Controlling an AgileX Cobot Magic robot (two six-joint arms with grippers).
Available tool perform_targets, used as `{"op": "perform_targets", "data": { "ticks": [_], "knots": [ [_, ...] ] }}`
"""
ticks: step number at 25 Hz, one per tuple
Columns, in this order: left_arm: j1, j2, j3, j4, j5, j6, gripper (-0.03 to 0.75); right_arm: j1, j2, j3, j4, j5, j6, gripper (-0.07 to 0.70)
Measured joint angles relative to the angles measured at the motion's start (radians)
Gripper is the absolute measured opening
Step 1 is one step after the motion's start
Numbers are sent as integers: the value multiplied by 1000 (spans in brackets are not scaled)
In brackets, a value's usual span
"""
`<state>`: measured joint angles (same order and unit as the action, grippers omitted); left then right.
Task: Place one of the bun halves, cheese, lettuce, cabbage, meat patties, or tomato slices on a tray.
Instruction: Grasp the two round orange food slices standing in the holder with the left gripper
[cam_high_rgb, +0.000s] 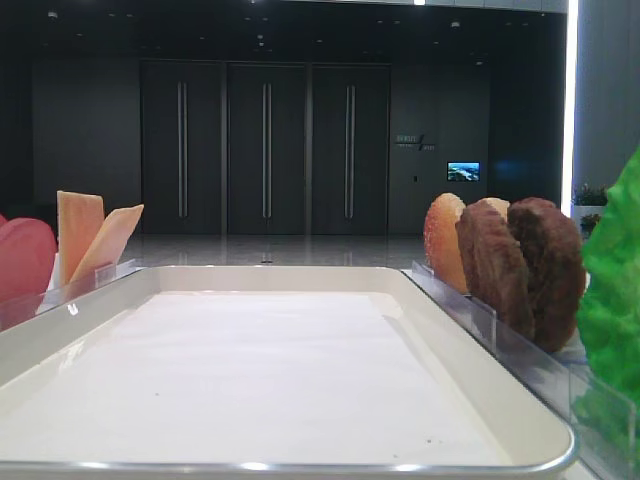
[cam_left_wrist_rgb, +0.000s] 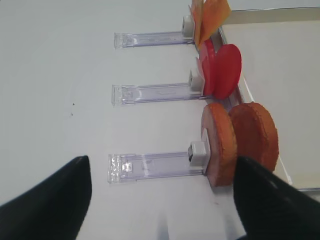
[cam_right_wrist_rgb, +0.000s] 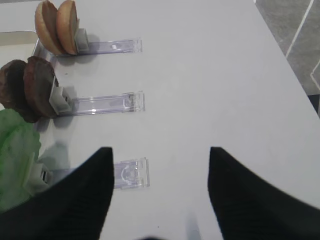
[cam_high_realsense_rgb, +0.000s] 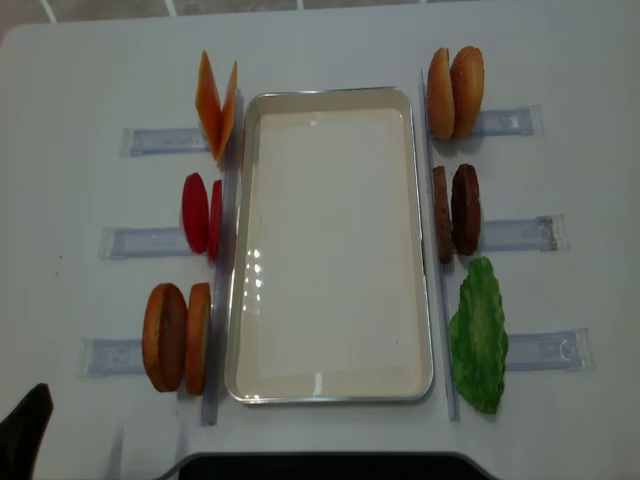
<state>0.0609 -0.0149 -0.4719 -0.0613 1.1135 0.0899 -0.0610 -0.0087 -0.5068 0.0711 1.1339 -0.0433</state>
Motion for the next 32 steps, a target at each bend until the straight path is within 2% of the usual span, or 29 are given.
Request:
{"op": "perform_targets", "data": {
  "ticks": [22,27,32],
  "knots": [
    [0,0,0,-1,0,0,691,0,0,0,0,0,0,401],
    [0,0,0,3,0,-11,650,0,0,0,0,0,0,401],
    [0,2,0,84,0,-111,558,0,0,0,0,0,0,401]
  ]
}}
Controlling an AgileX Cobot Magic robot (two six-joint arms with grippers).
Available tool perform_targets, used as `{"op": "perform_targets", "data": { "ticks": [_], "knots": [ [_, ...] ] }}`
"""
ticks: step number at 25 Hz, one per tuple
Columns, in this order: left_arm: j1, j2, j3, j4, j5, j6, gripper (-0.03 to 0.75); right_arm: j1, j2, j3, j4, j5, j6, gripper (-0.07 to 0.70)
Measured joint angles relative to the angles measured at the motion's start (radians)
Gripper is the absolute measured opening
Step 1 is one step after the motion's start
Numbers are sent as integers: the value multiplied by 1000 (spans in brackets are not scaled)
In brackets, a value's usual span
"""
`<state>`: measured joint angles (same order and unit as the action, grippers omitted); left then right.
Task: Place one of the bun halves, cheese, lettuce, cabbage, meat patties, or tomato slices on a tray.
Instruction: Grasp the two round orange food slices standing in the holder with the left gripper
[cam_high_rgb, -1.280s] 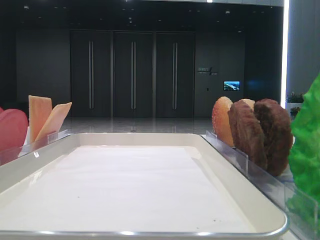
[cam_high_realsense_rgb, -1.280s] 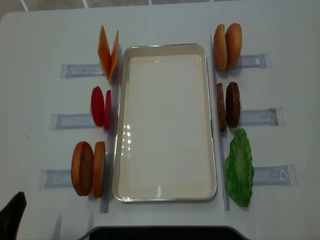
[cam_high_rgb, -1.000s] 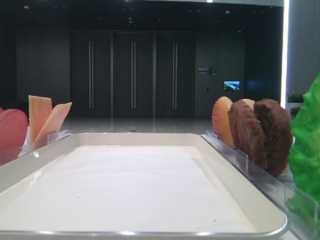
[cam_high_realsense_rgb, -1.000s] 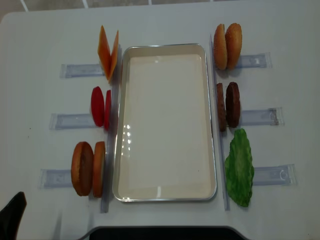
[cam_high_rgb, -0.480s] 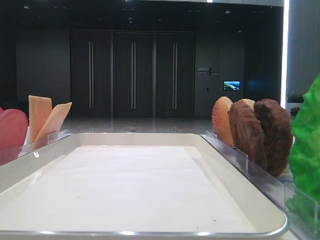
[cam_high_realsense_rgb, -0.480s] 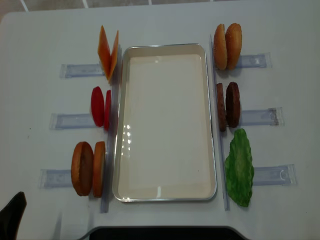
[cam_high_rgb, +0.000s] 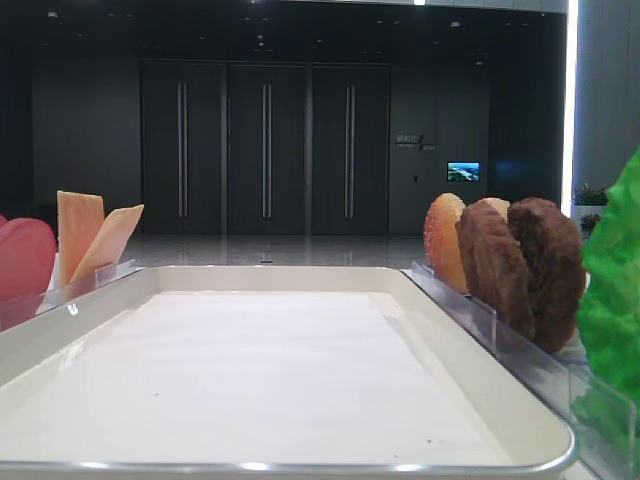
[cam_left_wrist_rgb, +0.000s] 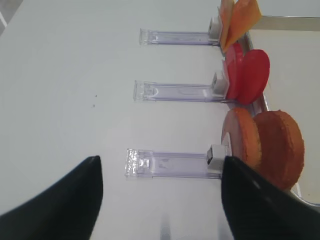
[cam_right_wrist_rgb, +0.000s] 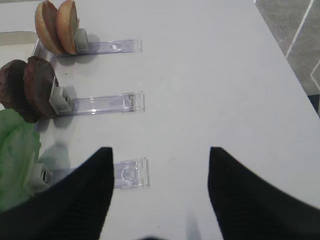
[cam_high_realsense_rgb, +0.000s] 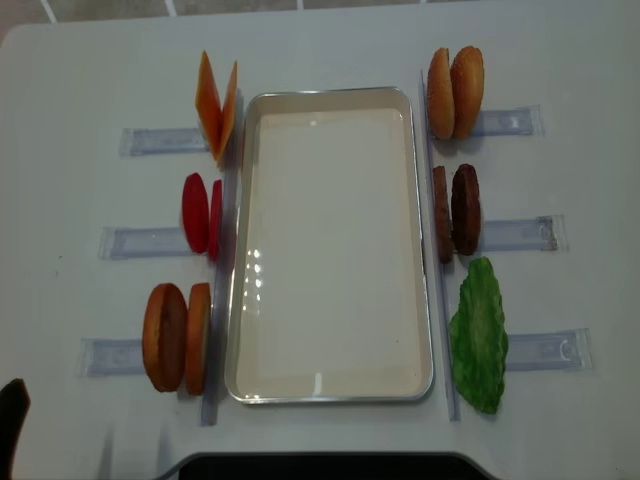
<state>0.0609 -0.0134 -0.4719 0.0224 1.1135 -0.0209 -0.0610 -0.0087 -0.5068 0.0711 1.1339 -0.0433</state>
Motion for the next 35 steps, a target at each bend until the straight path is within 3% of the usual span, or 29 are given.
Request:
{"op": "perform_targets", "data": {
  "ticks": [2,6,10,16,24,27,32,35],
  "knots": [
    [0,49,0,-1,0,-5,509,0,0,0,0,0,0,401],
    [0,199,-19,-8,0,-16,493,0,0,0,0,0,0,401],
    [0,523,-81,-28,-27,-74,487,0,0,0,0,0,0,401],
    [0,947,-224,-137,-34,21,487,0,0,0,0,0,0,401],
    [-4,1152,-279,-118,-94,-43,479,0,0,0,0,0,0,401],
    [-82,1187,-284,-88,-96,-130,447,0,0,0,0,0,0,401],
    [-338,1193,-325,-7,-102,-394,433,0,0,0,0,0,0,401],
    [-446,1194,-343,17,-102,-533,433,0,0,0,0,0,0,401]
  ]
}}
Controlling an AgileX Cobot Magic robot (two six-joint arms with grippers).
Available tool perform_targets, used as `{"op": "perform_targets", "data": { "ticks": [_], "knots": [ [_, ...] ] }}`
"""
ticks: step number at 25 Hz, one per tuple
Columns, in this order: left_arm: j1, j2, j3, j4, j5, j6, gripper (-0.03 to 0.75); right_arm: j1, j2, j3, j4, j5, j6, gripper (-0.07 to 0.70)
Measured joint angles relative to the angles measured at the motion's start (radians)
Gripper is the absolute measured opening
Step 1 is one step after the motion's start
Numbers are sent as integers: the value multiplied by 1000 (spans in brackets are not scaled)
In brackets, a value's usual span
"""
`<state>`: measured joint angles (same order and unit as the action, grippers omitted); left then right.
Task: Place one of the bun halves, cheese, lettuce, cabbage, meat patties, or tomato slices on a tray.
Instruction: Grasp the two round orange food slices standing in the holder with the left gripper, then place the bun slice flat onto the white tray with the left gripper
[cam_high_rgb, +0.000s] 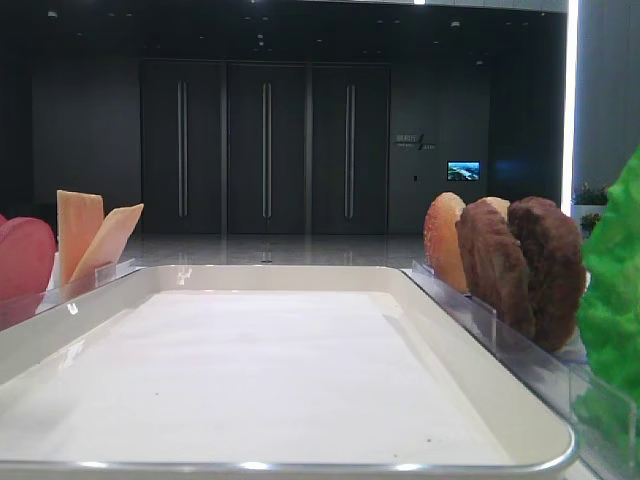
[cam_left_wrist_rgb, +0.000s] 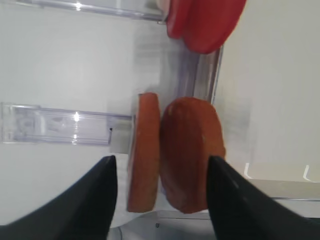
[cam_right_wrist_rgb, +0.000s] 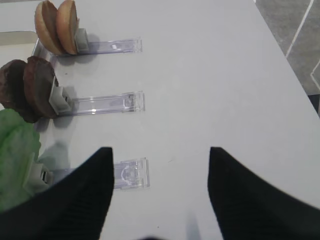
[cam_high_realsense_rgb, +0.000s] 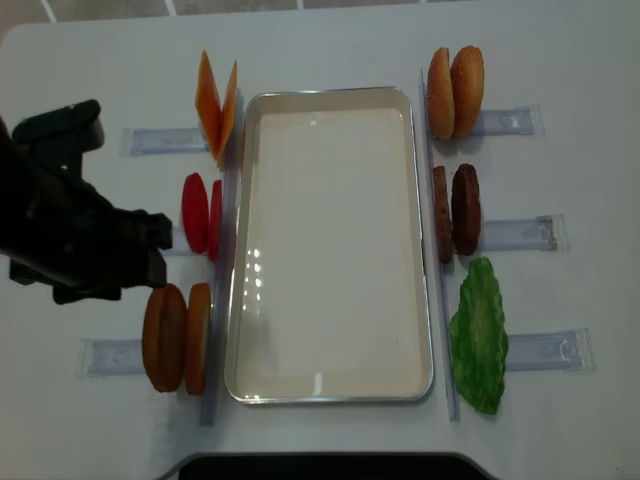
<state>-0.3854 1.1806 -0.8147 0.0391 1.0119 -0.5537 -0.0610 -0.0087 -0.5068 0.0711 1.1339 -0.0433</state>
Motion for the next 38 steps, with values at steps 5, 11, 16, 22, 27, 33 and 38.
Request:
{"op": "perform_targets", "data": {
  "ticks": [5,11,16,22,27,33,38],
  "knots": [
    [-105,30,-5,10,-9,-129,433,0,0,0,0,0,0,401],
    [-184,128,-5,11,-55,-184,433,0,0,0,0,0,0,401],
    [-193,212,-5,58,-59,-188,433,0,0,0,0,0,0,401],
    [-194,282,20,85,-85,-187,361,0,0,0,0,0,0,401],
    [-194,260,-36,95,-72,-158,135,0,0,0,0,0,0,401],
    [-194,212,-234,90,-34,-148,135,0,0,0,0,0,0,401],
    [-194,253,-254,83,-49,-147,135,0,0,0,0,0,0,401]
  ]
}}
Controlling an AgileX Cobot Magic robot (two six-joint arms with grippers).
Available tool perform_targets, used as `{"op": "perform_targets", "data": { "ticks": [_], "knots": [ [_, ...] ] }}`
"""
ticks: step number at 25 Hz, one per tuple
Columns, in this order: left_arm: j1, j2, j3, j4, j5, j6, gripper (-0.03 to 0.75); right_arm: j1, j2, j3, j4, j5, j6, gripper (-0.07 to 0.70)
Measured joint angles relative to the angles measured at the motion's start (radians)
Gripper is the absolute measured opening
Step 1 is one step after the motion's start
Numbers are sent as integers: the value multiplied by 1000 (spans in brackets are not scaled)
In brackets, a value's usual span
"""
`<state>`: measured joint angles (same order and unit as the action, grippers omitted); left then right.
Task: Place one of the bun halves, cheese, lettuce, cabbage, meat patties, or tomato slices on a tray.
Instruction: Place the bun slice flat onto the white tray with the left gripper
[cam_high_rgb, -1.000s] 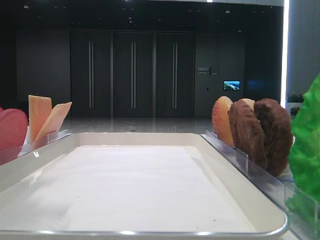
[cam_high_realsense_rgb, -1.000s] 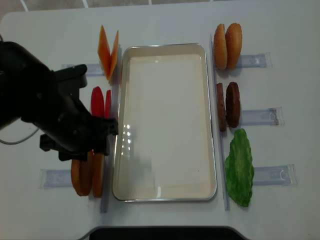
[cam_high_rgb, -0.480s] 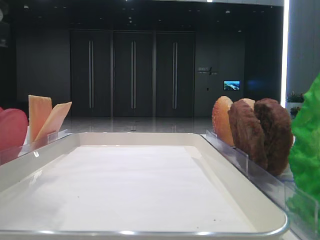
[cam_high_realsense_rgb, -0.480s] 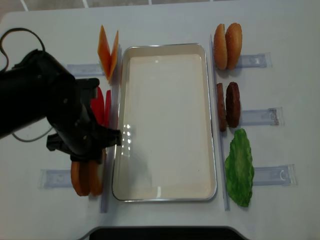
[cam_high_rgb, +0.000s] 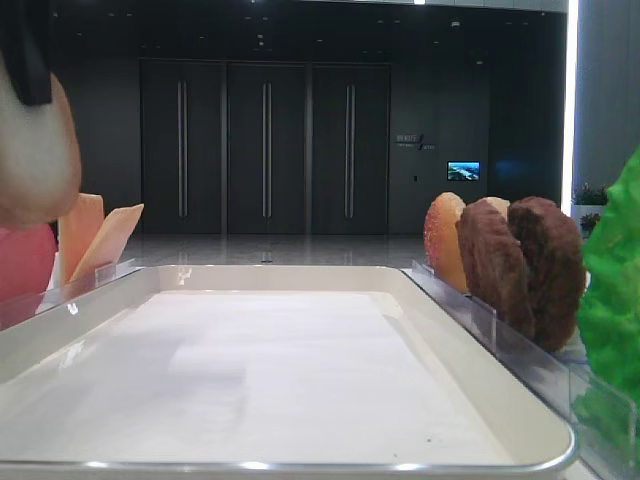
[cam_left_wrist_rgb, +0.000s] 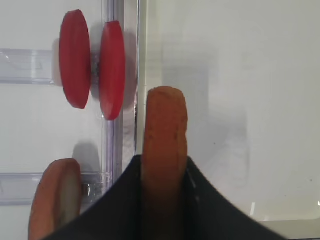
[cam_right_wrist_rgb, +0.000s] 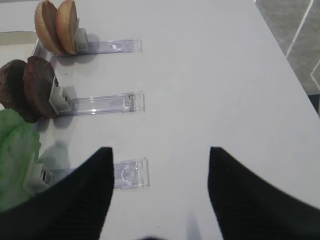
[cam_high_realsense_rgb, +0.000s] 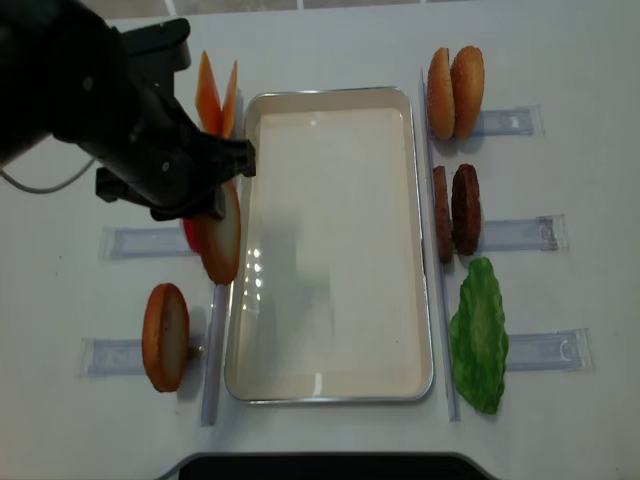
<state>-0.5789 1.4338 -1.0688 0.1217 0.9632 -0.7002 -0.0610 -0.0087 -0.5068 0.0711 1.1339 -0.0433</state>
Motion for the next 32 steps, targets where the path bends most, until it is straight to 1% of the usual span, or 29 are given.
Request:
{"op": "perform_targets", "data": {
  "ticks": [1,2,3,4,5,6,7,9,10,12,16,25,32],
  "knots": [
    [0,18,0,-13,-17,7,135,0,0,0,0,0,0,401],
    [0,43,0,-39,-50,23,135,0,0,0,0,0,0,401],
    [0,70,0,-73,-98,58,135,0,0,0,0,0,0,401],
    [0,96,0,-131,-159,110,135,0,0,0,0,0,0,401],
    [0,118,0,-208,-216,178,135,0,0,0,0,0,0,401],
    [0,142,0,-284,-286,247,135,0,0,0,0,0,0,401],
    [0,166,0,-383,-348,338,135,0,0,0,0,0,0,401],
    [0,208,0,-560,-426,524,135,0,0,0,0,0,0,401],
    [0,232,0,-619,-447,591,135,0,0,0,0,0,0,401],
    [10,274,0,-731,-460,720,135,0,0,0,0,0,0,401],
    [32,339,0,-876,-460,900,135,0,0,0,0,0,0,401],
    [36,411,-1,-987,-482,1048,134,0,0,0,0,0,0,401],
    [36,422,-1,-992,-482,1071,134,0,0,0,0,0,0,401]
  ]
}}
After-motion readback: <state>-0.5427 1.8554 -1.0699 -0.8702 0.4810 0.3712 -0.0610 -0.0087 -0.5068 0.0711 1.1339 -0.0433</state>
